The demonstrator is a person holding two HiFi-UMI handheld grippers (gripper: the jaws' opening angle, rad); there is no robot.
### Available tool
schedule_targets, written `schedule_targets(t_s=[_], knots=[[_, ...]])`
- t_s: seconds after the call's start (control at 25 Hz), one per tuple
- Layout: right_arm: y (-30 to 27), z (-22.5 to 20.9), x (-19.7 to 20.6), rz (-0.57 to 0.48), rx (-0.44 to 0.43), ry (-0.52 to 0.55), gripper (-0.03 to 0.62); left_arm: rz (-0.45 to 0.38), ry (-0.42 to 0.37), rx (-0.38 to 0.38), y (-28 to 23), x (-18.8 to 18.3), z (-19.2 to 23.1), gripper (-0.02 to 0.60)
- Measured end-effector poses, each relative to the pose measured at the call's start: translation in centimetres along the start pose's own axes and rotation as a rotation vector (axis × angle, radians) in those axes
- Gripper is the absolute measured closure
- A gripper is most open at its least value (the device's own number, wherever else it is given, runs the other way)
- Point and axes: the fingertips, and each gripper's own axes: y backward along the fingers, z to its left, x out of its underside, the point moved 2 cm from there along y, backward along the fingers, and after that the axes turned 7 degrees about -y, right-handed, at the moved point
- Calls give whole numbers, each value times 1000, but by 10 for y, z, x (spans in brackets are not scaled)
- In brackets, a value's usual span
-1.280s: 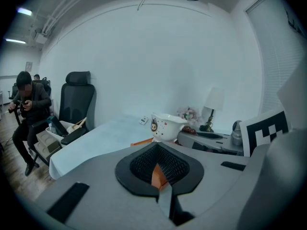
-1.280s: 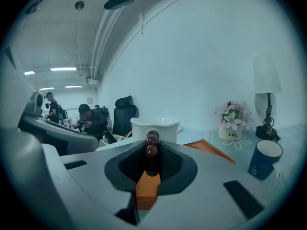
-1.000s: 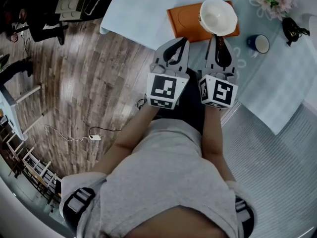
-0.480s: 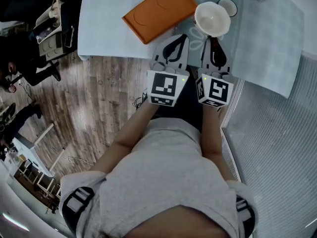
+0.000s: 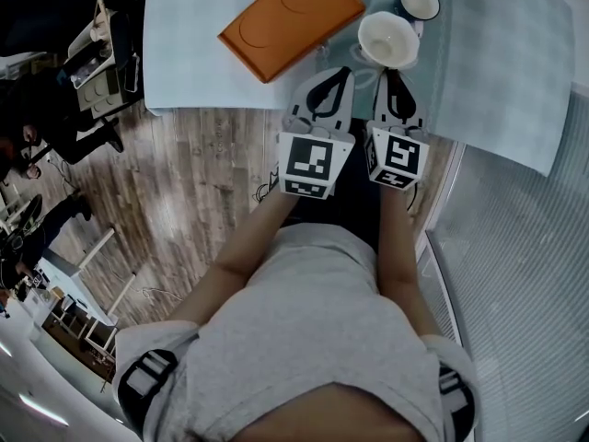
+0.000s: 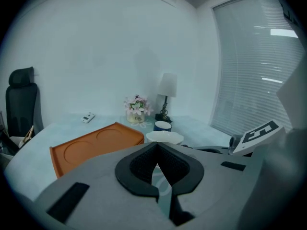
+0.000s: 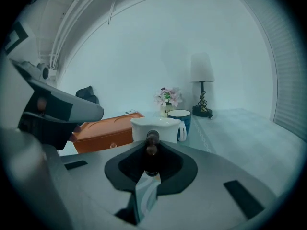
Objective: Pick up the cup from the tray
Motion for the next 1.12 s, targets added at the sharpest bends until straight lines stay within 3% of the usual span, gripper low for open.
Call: schedule_targets(t_s=[0.68, 1.12], knots=[[-7, -1, 19, 1, -17, 69, 559, 14, -5, 5, -5, 10, -9, 575], [-3, 2, 36, 29, -20, -18, 559, 26, -12, 7, -6, 18, -9, 575]])
